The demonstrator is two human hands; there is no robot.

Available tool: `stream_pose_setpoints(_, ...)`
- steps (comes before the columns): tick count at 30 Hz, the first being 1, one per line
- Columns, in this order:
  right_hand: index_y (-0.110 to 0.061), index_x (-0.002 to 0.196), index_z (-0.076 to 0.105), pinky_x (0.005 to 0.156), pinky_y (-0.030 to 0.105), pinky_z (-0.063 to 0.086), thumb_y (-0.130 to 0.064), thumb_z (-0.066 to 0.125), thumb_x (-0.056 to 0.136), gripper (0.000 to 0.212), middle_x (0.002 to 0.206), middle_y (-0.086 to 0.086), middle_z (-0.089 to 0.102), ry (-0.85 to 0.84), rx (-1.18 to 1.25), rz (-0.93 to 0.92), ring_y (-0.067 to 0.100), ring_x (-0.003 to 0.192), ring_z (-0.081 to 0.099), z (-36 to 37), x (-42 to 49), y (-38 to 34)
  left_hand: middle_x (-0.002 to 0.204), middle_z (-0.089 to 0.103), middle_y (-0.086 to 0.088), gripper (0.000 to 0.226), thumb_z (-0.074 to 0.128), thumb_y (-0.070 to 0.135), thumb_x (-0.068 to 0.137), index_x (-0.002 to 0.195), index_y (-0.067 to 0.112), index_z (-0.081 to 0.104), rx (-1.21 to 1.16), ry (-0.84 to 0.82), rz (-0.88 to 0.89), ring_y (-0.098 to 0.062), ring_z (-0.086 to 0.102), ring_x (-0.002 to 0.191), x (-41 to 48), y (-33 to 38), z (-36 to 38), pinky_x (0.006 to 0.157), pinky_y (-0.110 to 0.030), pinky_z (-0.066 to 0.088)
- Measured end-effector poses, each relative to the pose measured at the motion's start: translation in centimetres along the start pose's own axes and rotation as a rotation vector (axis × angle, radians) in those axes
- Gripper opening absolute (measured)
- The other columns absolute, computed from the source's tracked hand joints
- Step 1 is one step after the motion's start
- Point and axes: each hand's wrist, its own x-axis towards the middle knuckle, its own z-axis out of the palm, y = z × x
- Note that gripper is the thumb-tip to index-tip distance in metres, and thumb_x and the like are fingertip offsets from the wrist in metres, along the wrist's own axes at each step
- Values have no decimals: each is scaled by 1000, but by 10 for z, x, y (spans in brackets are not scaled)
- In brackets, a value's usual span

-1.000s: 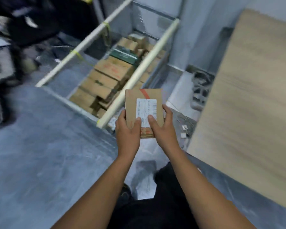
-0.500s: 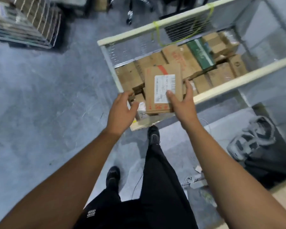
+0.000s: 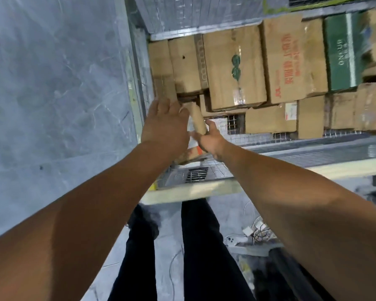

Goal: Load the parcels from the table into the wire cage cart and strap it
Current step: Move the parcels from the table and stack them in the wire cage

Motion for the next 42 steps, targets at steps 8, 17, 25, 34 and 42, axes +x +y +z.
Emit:
stream_pose_setpoints(8, -19, 163, 6, 95, 30, 48, -16, 66, 102, 85, 148, 14, 54, -160, -187, 38, 28, 126, 57, 13, 82, 41, 167, 25, -14, 74, 52, 44, 103, 161, 11, 21, 247, -183, -7, -36, 12, 157, 23, -16, 33, 127, -54, -1)
stream_pose_setpoints(17, -20, 164, 22, 84, 27, 53, -23, 55, 106, 67, 159, 12, 44, -122, -475, 32, 28, 119, 59, -23, 33, 4, 166, 32, -6, 64, 47, 52, 103, 157, 19, 36, 110, -215, 81, -33, 15, 157, 6, -15, 16, 128, -52, 6)
stream_pose_setpoints(25, -24, 162, 32, 116, 47, 41, -47, 59, 101, 71, 161, 14, 42, 147, -633, -95, 39, 143, 45, -94, -99, -42, 163, 36, -8, 68, 42, 56, 104, 159, 18, 32, -73, -90, 67, -34, 22, 154, -48, 0, -11, 127, -50, 12)
stream_pose_setpoints(34, -28, 164, 26, 125, 49, 27, -57, 56, 100, 76, 170, 10, 26, 477, -405, -108, 32, 155, 27, -97, -275, -1, 157, 49, -9, 64, 54, 56, 98, 153, 22, 48, -290, 120, 366, -33, 41, 145, -102, 7, -52, 120, -49, 31)
stream_pose_setpoints(42, -34, 163, 28, 127, 48, 22, -64, 55, 98, 77, 169, -4, 30, 984, 185, 12, 19, 157, 22, -13, -445, 105, 169, 28, -1, 73, 51, 65, 98, 161, 35, 32, -176, -1, 776, -33, 19, 157, -187, 57, -56, 127, -51, 14)
